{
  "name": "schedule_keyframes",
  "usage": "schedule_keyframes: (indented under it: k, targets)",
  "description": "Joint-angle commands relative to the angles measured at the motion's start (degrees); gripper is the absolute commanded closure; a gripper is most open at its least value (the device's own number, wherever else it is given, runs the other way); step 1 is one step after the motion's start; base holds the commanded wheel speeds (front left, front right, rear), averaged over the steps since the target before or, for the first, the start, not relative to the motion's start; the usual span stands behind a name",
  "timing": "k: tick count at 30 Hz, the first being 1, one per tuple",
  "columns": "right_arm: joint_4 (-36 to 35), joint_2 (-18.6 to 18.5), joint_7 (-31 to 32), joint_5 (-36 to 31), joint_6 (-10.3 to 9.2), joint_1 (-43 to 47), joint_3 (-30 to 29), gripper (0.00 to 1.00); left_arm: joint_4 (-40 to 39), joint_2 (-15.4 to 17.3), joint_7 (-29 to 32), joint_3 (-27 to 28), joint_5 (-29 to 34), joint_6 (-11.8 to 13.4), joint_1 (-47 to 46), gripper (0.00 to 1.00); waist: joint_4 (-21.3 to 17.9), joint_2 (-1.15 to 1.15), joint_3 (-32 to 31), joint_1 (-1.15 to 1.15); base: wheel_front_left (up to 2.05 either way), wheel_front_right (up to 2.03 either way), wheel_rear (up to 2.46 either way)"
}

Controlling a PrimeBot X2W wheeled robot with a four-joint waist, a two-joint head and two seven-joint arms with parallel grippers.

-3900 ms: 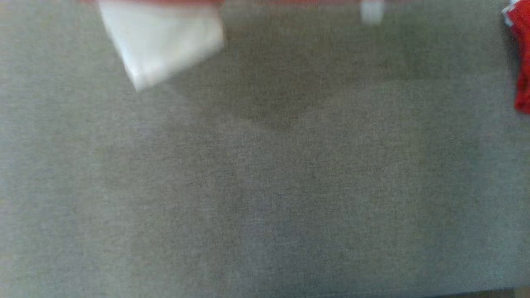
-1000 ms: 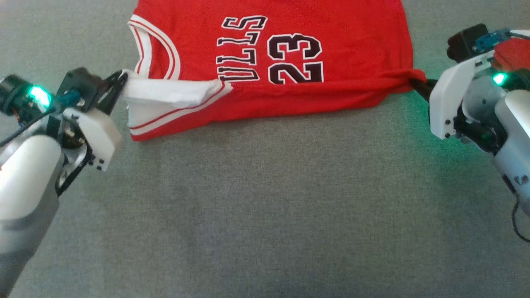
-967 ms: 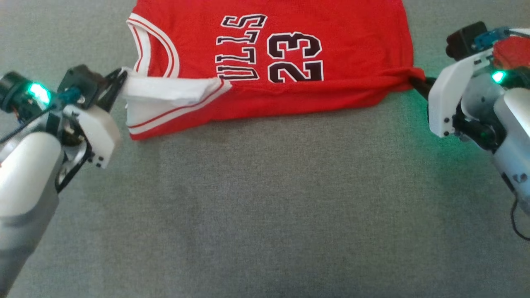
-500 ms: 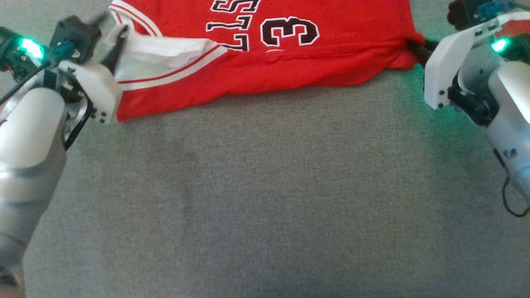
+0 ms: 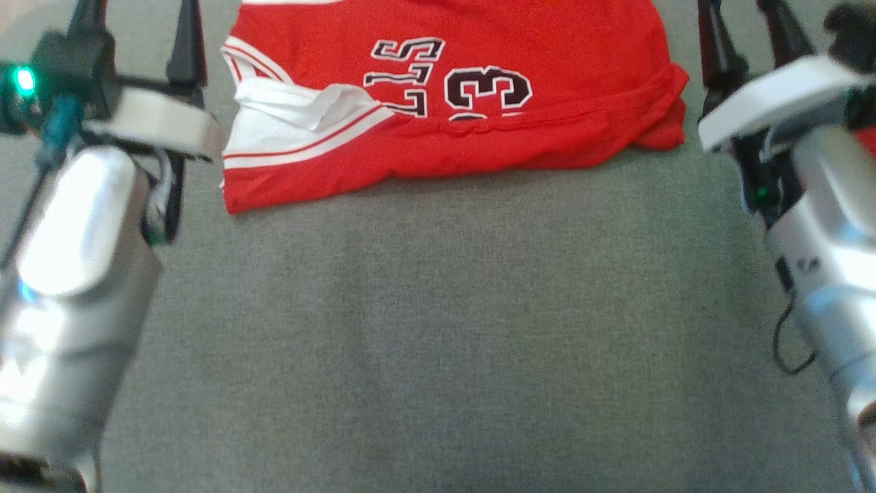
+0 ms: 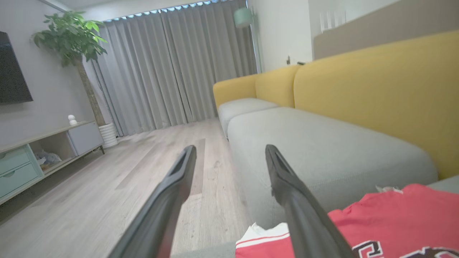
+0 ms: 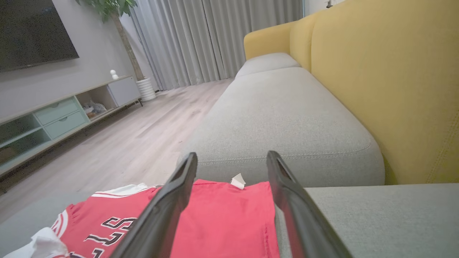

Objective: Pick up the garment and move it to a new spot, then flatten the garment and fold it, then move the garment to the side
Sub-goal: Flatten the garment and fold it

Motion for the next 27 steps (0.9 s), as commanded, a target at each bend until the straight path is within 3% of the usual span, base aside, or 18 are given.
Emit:
schedule_keyframes:
  k: [1,7,10,12,18,23,27]
  targets:
    - [-3.05,1.41,-0.72,-2.09,-0.05,2.87,-2.83,0.00,-5.57,1.39,-0.40,3.99,1.07,1.32,2.31,0.00,0.26,0.00,-1.65,0.01,0.00,0.00,0.00]
    - [-19.70,9.14,-0.81,-15.36,-0.05,18.34,-20.09,0.00,-20.20,-2.43,-0.42,10.34,5.89,5.19,17.80,0.00,0.48,0.00,-4.11,0.01,0.00,0.00,0.00]
    - [-26.26,12.17,-0.82,-20.99,-0.05,26.49,-24.10,0.00,-22.86,-5.13,-0.42,11.61,7.48,5.54,24.18,0.00,0.75,0.00,-4.63,0.01,0.00,0.00,0.00]
    - [-28.95,12.96,-0.82,-24.77,-0.05,30.54,-24.56,0.00,-23.16,-6.68,-0.43,12.31,8.15,5.06,27.36,0.00,0.79,0.00,-4.70,0.01,0.00,0.00,0.00]
    - [-32.21,13.58,-0.82,-25.94,-0.05,33.87,-24.18,0.00,-20.46,-8.10,-0.43,14.09,9.51,2.90,30.09,0.00,-0.14,0.00,-3.84,0.01,0.00,0.00,0.00]
    - [-33.29,13.62,-0.83,-23.78,-0.05,32.87,-22.51,0.00,-12.12,-7.61,0.05,14.16,9.46,0.37,27.67,0.00,-1.73,0.00,-2.00,0.01,0.00,0.00,0.00]
    - [-33.49,13.63,-0.83,-23.13,-0.05,32.41,-21.12,0.00,-3.03,-6.87,3.59,14.56,9.14,0.60,23.73,0.00,-3.09,0.00,0.25,0.01,0.00,0.00,0.00]
